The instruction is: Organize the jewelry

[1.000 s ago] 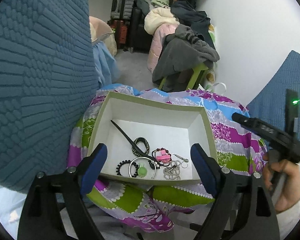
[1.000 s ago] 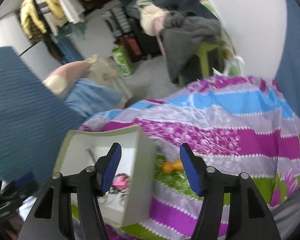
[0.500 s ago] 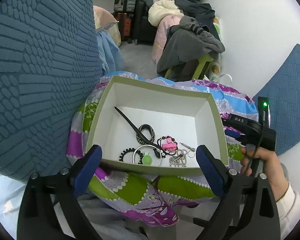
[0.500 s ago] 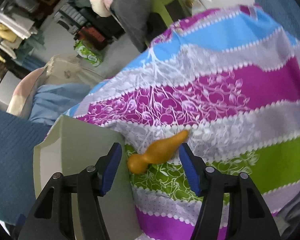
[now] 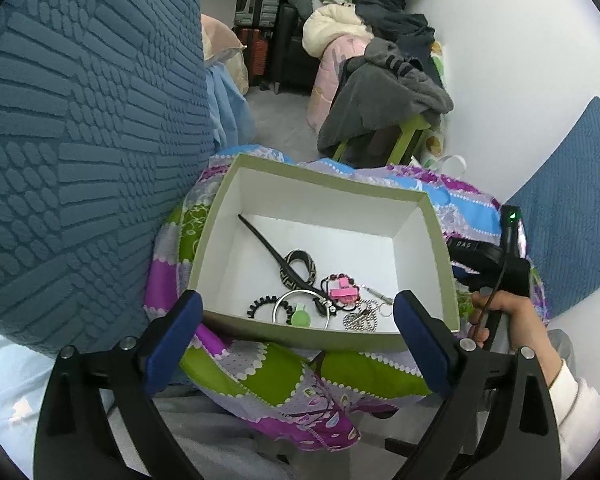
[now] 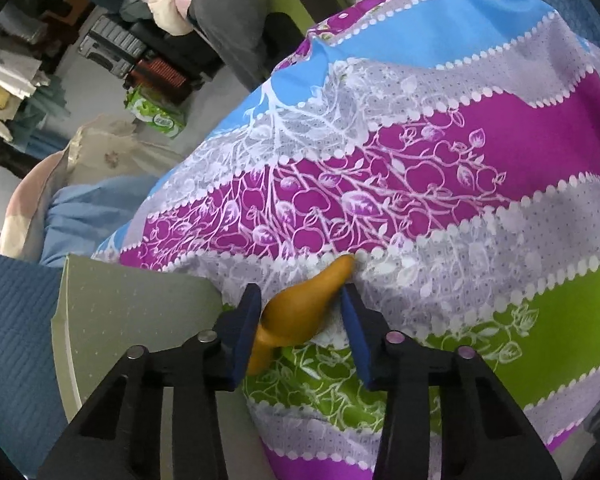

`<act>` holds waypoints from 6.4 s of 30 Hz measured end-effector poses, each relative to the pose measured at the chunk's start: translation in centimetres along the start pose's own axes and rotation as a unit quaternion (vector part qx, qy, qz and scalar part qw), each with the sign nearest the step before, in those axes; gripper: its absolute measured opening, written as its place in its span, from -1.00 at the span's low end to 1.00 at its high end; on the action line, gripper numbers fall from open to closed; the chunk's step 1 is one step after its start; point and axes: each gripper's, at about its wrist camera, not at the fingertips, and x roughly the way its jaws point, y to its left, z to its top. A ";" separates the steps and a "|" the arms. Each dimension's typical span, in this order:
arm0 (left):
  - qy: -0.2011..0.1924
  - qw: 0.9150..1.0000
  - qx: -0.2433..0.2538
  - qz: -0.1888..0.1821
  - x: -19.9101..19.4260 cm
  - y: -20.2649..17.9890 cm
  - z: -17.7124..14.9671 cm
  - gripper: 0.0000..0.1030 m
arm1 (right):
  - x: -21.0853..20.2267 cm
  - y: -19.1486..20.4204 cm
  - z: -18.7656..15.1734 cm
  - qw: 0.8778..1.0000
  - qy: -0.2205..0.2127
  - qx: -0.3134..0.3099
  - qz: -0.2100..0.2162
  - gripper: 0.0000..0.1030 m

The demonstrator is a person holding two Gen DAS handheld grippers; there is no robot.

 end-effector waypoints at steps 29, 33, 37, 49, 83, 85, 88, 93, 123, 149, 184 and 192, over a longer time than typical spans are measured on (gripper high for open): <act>-0.065 0.997 0.042 0.011 -6.3 -3.6 3.9 0.99 | -17.8 13.6 -0.3 0.952 -0.150 -0.266 0.027 -0.41; -0.066 0.997 0.034 0.016 -6.3 -3.1 3.6 0.99 | -17.9 15.5 -2.0 0.941 -0.152 -0.301 0.035 -0.41; -0.066 0.997 0.024 0.022 -6.3 -2.3 3.3 0.99 | -16.2 16.2 -3.7 0.938 -0.130 -0.319 0.041 -0.41; -0.052 0.998 0.005 0.041 -5.5 -0.3 2.0 0.99 | -7.5 15.9 -9.1 0.931 -0.034 -0.363 0.019 -0.41; -0.121 0.992 0.020 0.040 -14.0 -5.3 3.8 0.99 | -29.1 18.0 -8.0 0.894 -0.227 -0.379 0.077 1.00; -0.126 0.991 0.021 0.031 -15.0 -5.7 3.5 0.99 | -30.3 17.4 -8.8 0.892 -0.241 -0.375 0.075 1.00; -0.138 0.989 0.028 0.036 -16.2 -6.4 3.1 0.99 | -31.3 16.2 -10.0 0.895 -0.242 -0.365 0.084 1.00; -0.139 0.989 0.027 0.041 -16.8 -6.7 2.0 0.99 | -31.9 14.1 -12.3 0.900 -0.249 -0.350 0.072 1.00; -0.075 0.995 0.039 0.051 -12.5 -5.9 -3.1 0.99 | -28.4 9.0 -17.8 0.929 -0.216 -0.299 0.043 1.00; -0.080 0.994 0.068 0.037 -12.8 -6.7 -2.7 0.99 | -29.1 8.2 -18.0 0.930 -0.225 -0.290 0.013 1.00; -0.086 0.994 0.044 0.049 -13.5 -6.3 -2.7 0.99 | -28.8 8.8 -18.2 0.928 -0.226 -0.297 0.003 1.00; -0.085 0.993 0.058 0.056 -13.5 -6.7 -2.6 0.99 | -28.5 8.6 -17.9 0.929 -0.221 -0.297 0.000 1.00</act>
